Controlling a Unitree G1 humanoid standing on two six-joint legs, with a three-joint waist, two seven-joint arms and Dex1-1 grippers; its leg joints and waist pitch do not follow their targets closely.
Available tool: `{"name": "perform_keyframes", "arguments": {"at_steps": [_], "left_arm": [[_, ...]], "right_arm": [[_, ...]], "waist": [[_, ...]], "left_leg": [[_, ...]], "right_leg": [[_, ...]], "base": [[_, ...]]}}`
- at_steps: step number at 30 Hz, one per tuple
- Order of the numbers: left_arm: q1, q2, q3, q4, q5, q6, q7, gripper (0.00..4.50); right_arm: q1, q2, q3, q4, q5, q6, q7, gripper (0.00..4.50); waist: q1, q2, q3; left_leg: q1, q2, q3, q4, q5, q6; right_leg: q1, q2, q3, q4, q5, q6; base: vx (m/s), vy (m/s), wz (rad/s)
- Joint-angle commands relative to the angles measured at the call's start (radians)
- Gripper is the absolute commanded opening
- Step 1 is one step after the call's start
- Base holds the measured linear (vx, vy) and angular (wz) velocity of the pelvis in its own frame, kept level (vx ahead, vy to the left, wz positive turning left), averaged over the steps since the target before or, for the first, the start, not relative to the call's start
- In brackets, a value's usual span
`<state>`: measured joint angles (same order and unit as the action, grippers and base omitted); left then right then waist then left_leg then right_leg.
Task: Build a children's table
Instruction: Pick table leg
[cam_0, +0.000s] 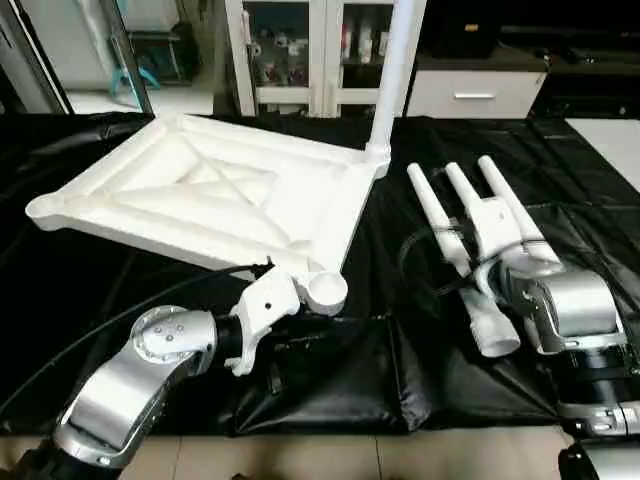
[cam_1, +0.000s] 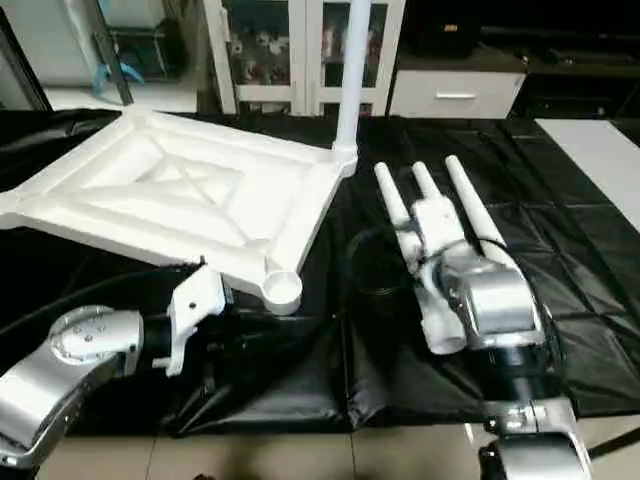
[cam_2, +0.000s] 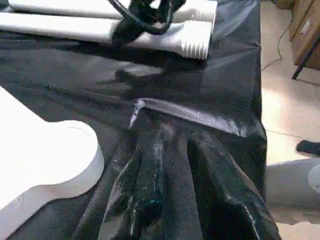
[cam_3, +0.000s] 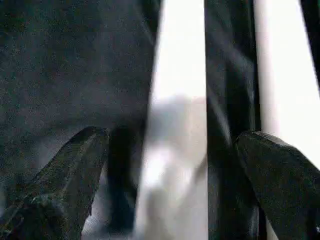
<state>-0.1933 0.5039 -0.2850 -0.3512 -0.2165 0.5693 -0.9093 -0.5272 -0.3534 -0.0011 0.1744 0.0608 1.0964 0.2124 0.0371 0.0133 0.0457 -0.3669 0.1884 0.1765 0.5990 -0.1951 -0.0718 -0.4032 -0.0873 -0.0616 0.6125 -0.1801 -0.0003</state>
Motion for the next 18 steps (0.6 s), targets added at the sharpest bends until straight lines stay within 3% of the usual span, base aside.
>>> {"name": "perform_keyframes", "arguments": {"at_steps": [1,5,8,9,10,12,18], "left_arm": [[-0.02,0.005,-0.009,-0.024,0.011,0.01,0.005,1.01],[-0.03,0.01,-0.016,-0.034,0.004,0.022,0.013,1.01],[-0.034,0.013,-0.019,-0.039,0.004,0.027,0.015,1.01],[-0.037,0.015,-0.019,-0.041,0.004,0.03,0.014,1.01],[-0.037,0.016,-0.019,-0.042,0.004,0.03,0.013,1.01],[-0.04,0.019,-0.02,-0.042,0.003,0.031,0.013,1.01],[-0.047,0.023,-0.022,-0.039,0.003,0.031,0.013,1.01]], "right_arm": [[-0.012,0.002,-0.015,0.017,-0.008,0.016,-0.017,4.41],[-0.013,0.023,-0.047,0.043,0.006,0.056,-0.028,4.41],[-0.016,0.039,-0.073,0.056,0.021,0.071,-0.029,4.06],[-0.016,0.044,-0.082,0.058,0.03,0.071,-0.03,4.05],[-0.016,0.046,-0.083,0.058,0.032,0.07,-0.03,3.8],[-0.017,0.048,-0.085,0.059,0.037,0.07,-0.03,3.8],[-0.021,0.057,-0.098,0.066,0.041,0.076,-0.032,3.11]], "waist": [[0.003,-0.003,-0.062],[0.003,-0.003,-0.06],[0.003,-0.003,-0.058],[0.004,0.003,-0.058],[0.003,0.0,-0.058],[0.004,0.0,-0.059],[0.005,0.001,-0.061]], "left_leg": [[0.01,0.023,-0.004,-0.069,-0.115,-0.031],[0.01,0.024,-0.003,-0.069,-0.128,-0.03],[0.013,0.025,-0.004,-0.071,-0.156,-0.037],[0.014,0.024,-0.005,-0.071,-0.163,-0.042],[0.014,0.025,-0.004,-0.072,-0.167,-0.044],[0.013,0.024,-0.005,-0.071,-0.163,-0.046],[0.013,0.024,-0.005,-0.07,-0.144,-0.047]], "right_leg": [[0.048,-0.037,0.043,-0.058,-0.127,-0.189],[0.05,-0.039,0.043,-0.059,-0.147,-0.192],[0.047,-0.038,0.043,-0.064,-0.185,-0.185],[0.047,-0.039,0.043,-0.064,-0.193,-0.181],[0.046,-0.038,0.043,-0.065,-0.194,-0.179],[0.047,-0.038,0.042,-0.063,-0.184,-0.178],[0.048,-0.037,0.042,-0.059,-0.15,-0.186]], "base": [[0.0,0.0,0.0],[0.0,0.0,0.0],[0.0,0.0,0.0],[0.0,0.0,0.0],[0.0,0.0,0.0],[0.0,0.0,0.0],[0.0,0.0,0.0]]}}
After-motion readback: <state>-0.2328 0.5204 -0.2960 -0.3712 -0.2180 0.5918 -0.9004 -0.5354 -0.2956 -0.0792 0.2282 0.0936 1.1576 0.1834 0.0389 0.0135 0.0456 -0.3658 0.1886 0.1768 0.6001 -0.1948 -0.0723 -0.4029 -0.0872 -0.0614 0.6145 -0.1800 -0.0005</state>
